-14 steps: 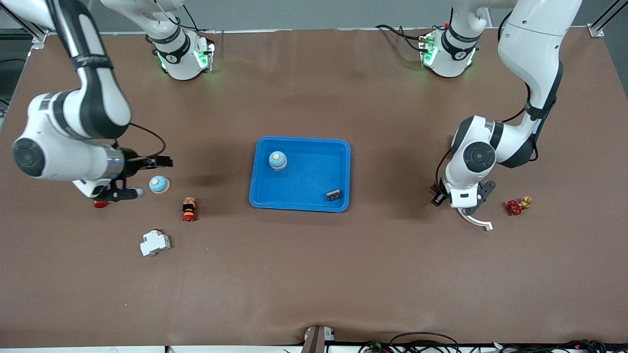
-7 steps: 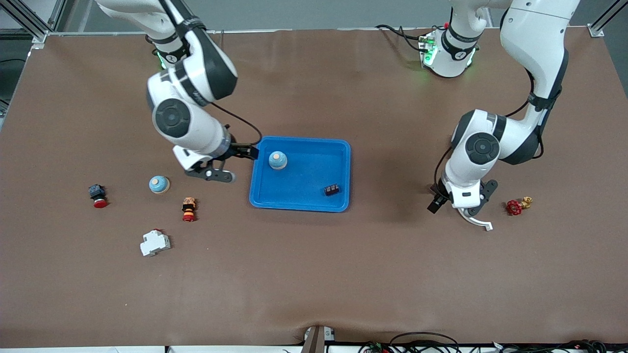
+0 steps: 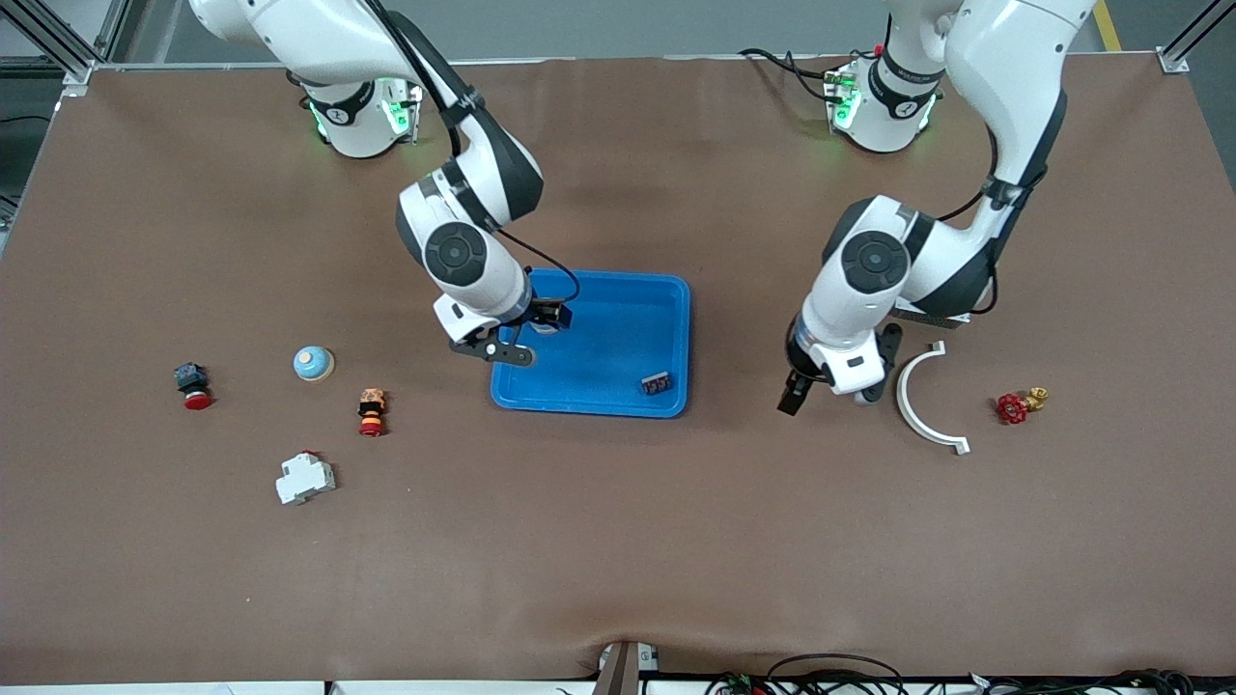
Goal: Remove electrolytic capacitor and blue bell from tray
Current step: 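Grasp the second bell with the right gripper while the left gripper grasps a capacitor, then carry the bell off the tray while the left gripper carries the capacitor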
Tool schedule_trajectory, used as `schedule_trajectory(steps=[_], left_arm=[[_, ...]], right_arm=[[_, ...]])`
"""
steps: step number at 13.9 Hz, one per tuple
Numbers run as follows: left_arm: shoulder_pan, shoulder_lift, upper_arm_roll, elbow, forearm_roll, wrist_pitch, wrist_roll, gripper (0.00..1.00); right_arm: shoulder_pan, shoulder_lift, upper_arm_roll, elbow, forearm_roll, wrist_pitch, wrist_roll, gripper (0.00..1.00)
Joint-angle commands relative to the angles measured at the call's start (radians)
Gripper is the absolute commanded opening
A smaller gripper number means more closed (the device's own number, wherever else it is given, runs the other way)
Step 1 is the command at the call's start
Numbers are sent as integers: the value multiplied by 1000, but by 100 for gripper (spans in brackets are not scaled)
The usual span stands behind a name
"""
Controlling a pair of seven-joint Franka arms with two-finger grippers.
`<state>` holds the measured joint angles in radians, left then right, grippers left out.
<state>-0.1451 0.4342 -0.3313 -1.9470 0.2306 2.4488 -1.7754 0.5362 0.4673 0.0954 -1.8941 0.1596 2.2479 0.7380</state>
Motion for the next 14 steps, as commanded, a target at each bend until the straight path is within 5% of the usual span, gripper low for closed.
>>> schedule_trajectory(steps=[1,14], left_arm=[[-57,95,-8,127,-14,-22,-145,100],[-251,259,0,353,-5,-40,-539,100]], right_arm=[[33,33,-16,-16,-14,47,17,100],[108,128,-16,-54,-14,188,67,95]])
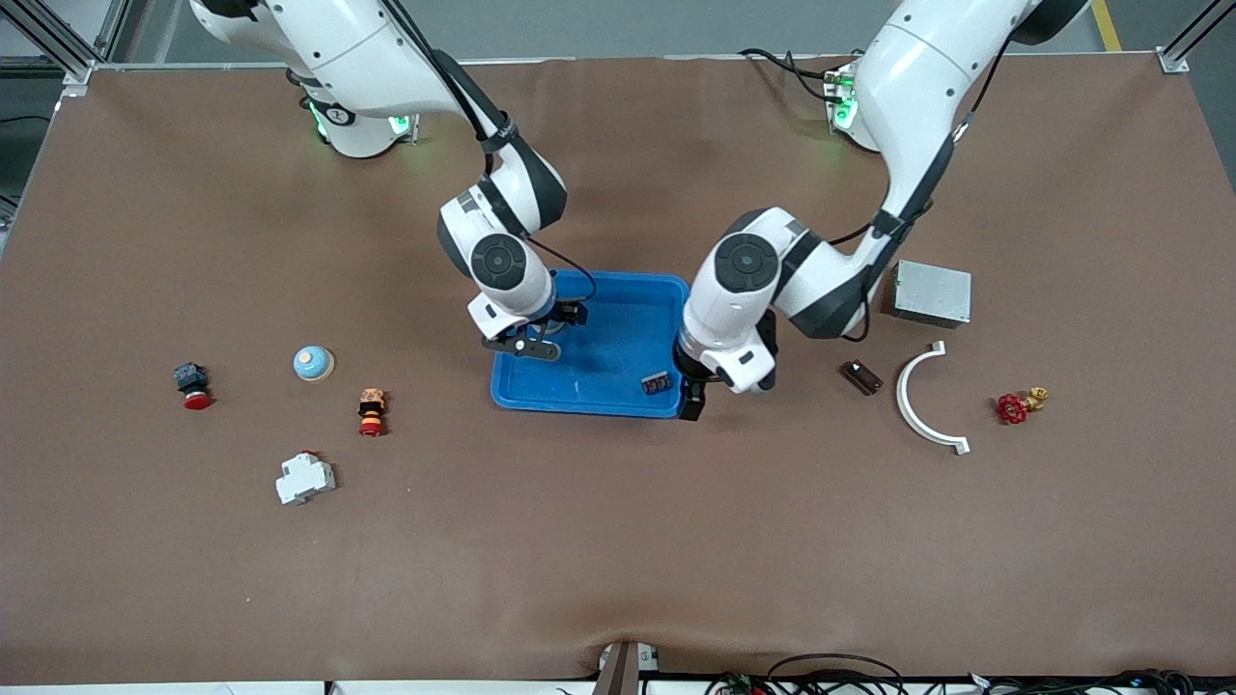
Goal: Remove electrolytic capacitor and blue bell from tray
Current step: 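Carry the bell off the tray while the left gripper carries the capacitor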
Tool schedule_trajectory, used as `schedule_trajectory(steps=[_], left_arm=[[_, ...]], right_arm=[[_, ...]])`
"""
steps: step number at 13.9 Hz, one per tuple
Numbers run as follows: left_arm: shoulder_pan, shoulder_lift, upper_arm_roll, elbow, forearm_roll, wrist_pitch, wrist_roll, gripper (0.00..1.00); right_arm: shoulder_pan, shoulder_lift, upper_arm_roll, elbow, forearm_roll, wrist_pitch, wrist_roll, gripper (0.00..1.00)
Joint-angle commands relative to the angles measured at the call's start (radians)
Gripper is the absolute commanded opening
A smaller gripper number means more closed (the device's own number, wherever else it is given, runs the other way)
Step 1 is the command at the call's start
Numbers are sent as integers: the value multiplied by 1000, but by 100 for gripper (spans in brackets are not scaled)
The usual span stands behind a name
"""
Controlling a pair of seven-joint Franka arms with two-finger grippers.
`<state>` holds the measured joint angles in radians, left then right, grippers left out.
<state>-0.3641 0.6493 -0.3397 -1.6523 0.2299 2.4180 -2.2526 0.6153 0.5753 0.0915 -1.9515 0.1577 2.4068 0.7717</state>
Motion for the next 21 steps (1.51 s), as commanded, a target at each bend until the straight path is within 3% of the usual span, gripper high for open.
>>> schedule_trajectory(steps=[1,2,4,7,10,15,18,21], left_arm=[[-35,47,8,59,-6,-4,-76,100],[-44,58,8,59,-9,3,-85,100],[-42,78,10,51,-9,48,-135,100],[-42,102,10,45,-9,53,-156,100],[-44,119,10,45,-6,67,-166,100],[-55,147,11,45,2,78,-166,100],[-68,159,16,42,3,78,-166,100],[-67,165,18,31,25,79,-168,100]], right_arm=[[27,20,-12,3,-12,29,34,64],[24,20,-12,3,-12,26,32,42],[18,12,-12,3,-12,9,28,17],[11,-32,-15,12,-12,-52,21,15],[-52,-161,-19,16,-13,-211,-3,15],[-283,-333,-19,45,-124,-481,-369,15],[-470,-325,-19,184,-245,-630,-679,15],[-629,-302,-19,242,-282,-621,-949,15]])
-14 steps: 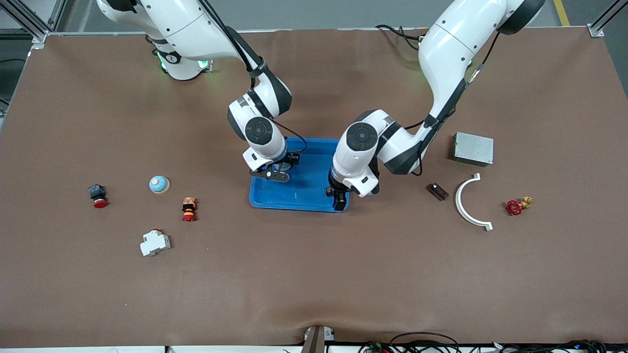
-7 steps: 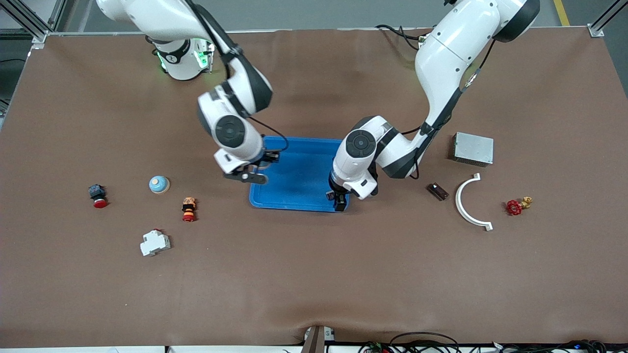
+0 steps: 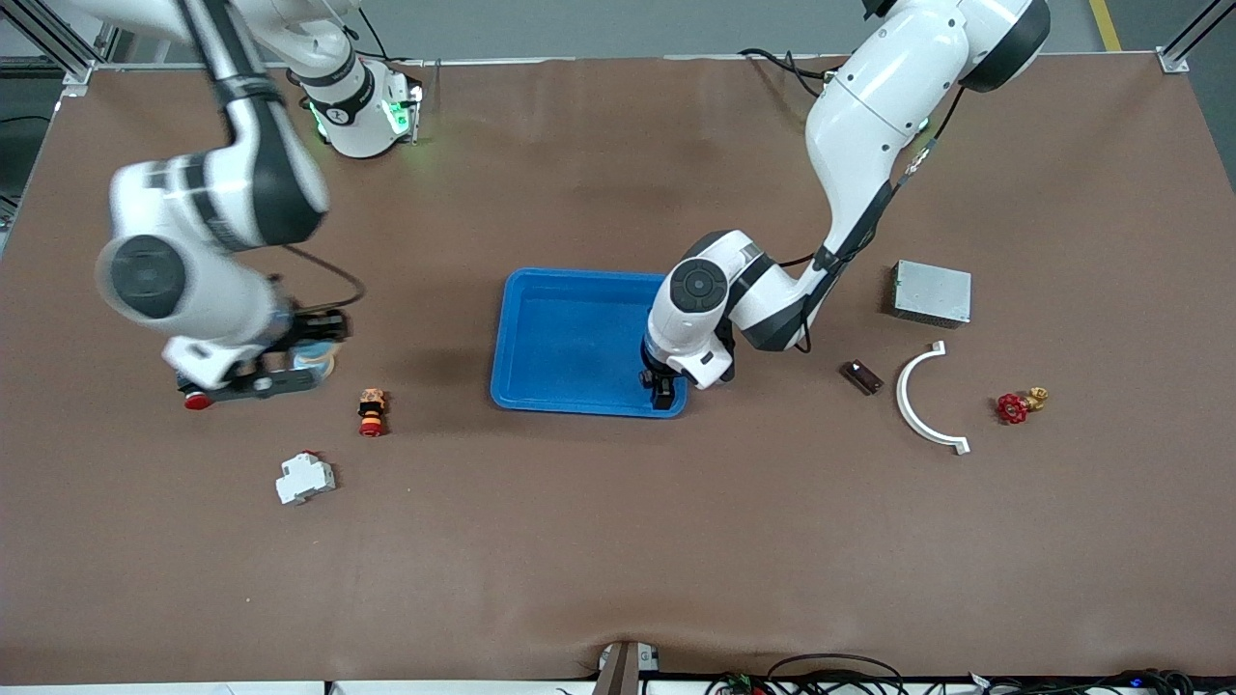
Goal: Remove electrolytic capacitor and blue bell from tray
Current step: 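Carry the bell off the tray while the left gripper carries the capacitor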
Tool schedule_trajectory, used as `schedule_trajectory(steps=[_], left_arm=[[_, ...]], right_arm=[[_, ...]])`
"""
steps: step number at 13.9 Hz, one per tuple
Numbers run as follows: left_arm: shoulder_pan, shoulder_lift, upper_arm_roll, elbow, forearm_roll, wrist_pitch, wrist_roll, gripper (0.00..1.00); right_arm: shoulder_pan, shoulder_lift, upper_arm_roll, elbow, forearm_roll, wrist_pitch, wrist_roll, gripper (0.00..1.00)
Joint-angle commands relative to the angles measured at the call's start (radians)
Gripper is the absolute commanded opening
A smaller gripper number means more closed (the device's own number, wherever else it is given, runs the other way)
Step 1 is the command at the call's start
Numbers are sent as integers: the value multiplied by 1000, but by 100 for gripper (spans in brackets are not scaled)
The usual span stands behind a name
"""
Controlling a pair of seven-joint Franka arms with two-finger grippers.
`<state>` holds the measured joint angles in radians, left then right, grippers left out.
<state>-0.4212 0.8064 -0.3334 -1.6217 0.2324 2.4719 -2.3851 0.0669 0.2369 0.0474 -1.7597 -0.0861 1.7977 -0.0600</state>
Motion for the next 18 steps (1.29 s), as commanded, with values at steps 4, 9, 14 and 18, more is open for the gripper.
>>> schedule_trajectory(steps=[4,9,14,18], left_arm=[[-10,4,11,5,28,36,-32,0],[-4,-96,10,8,59,-117,-28,0],[50,-295,-3,6,90,-381,186,0],[188,-395,-3,3,-22,-490,492,0]], right_arm=[[-192,181,26,181,-155,46,-324,15],[-280,402,26,287,-149,202,-460,15],[-280,498,28,289,-139,293,-457,17],[-280,548,28,289,-107,331,-458,17]])
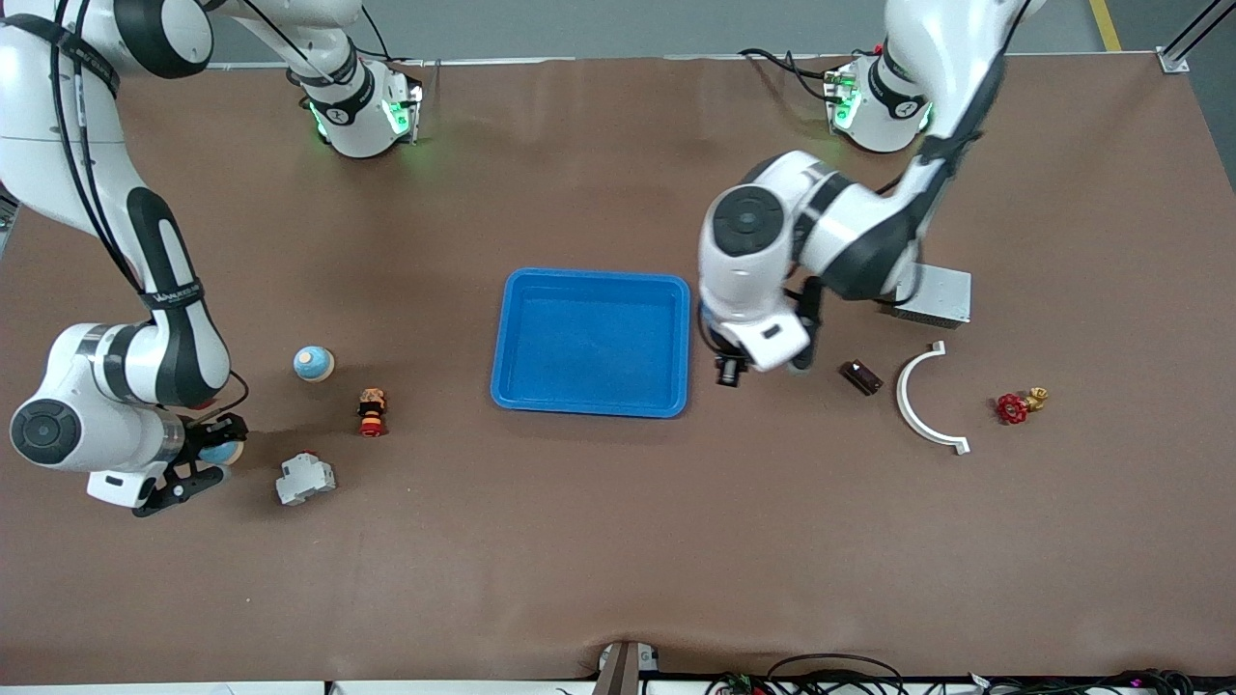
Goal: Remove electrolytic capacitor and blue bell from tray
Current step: 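Carry the bell off the tray while the left gripper carries the capacitor, then set the bell by the white breaker while the left gripper sets the capacitor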
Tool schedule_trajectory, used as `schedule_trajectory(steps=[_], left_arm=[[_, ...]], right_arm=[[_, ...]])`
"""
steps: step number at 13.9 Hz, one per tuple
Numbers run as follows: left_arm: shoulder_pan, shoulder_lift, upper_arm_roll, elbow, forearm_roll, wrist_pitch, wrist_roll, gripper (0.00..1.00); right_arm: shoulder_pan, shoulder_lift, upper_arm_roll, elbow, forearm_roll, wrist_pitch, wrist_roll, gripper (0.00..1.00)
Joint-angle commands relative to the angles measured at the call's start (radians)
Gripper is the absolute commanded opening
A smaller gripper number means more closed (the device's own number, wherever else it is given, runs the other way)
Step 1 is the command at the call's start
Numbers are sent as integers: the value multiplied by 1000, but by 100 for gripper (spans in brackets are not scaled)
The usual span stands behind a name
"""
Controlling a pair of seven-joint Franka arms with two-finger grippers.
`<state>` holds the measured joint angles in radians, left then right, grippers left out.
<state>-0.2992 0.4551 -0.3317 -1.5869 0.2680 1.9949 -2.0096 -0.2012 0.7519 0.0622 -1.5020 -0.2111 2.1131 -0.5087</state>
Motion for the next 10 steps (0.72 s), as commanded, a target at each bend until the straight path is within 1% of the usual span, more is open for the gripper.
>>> schedule_trajectory(steps=[1,4,6,7,8,9,10], left_arm=[[109,-64,-6,-33,-68,-16,177,0],[217,-95,-6,-64,-81,-41,352,0],[287,-98,-6,-85,-81,-41,467,0],[320,-96,-4,-99,-81,-41,514,0],[354,-93,-4,-114,-79,-39,567,0],[391,-92,-4,-134,-79,-39,645,0],[431,-90,-4,-149,-79,-39,720,0]], right_arm=[[-14,41,13,31,18,31,-13,17],[-15,61,13,31,18,44,-16,17],[-27,73,13,31,21,100,-16,18],[-29,75,13,31,21,105,-16,19],[-29,75,13,31,22,105,-16,21],[-27,75,13,31,22,105,-16,27],[-29,75,13,31,22,107,-17,29]])
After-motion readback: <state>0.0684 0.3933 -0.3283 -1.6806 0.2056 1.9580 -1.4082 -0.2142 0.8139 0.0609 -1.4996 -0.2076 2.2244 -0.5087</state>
